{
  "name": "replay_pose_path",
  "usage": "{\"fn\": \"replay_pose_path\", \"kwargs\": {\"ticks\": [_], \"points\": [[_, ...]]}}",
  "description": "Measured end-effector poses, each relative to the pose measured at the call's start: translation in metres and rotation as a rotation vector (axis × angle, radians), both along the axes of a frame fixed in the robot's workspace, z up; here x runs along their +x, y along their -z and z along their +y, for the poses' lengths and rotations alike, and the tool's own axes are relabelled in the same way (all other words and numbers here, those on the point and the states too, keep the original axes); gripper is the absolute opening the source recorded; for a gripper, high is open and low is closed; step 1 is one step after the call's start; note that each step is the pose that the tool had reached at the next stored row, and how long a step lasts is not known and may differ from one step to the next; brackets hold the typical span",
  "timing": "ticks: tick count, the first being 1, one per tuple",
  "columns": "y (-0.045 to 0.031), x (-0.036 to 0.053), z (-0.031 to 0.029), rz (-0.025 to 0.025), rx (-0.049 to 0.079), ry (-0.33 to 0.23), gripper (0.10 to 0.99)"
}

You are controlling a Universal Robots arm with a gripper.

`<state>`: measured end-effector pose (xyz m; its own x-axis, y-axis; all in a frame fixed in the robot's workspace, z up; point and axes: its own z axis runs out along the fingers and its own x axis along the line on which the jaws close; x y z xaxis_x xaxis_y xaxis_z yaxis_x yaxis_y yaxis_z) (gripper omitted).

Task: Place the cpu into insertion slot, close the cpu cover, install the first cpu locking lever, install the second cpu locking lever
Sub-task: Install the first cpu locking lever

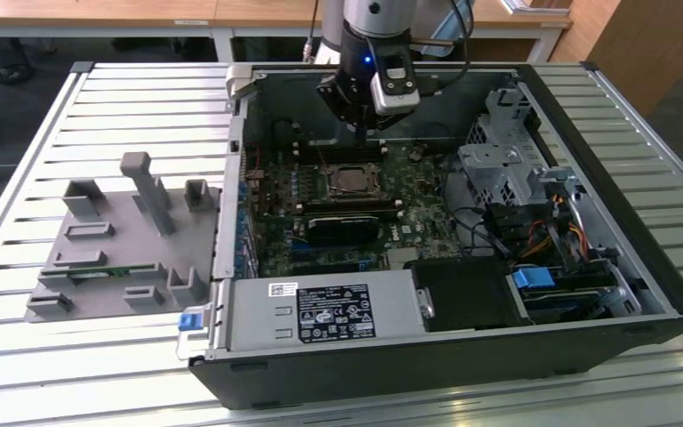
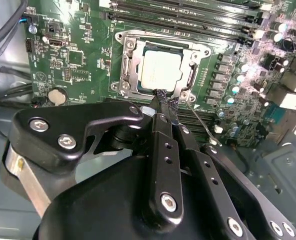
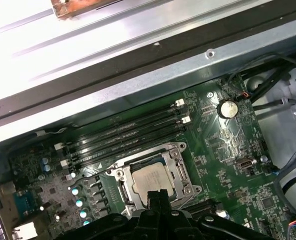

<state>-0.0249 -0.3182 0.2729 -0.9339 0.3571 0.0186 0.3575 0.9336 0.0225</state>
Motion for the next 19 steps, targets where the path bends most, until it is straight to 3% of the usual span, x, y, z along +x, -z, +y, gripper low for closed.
{"fn": "replay_pose_path", "kwargs": {"ticks": [15,16,19], "points": [[0.0,0.0,0.0,-0.0001,0.0,-0.098,0.106],[0.0,-0.0001,0.0,-0.0023,0.0,-0.104,0.106],[0.0004,-0.0011,0.0,-0.0168,0.004,-0.111,0.106]]}}
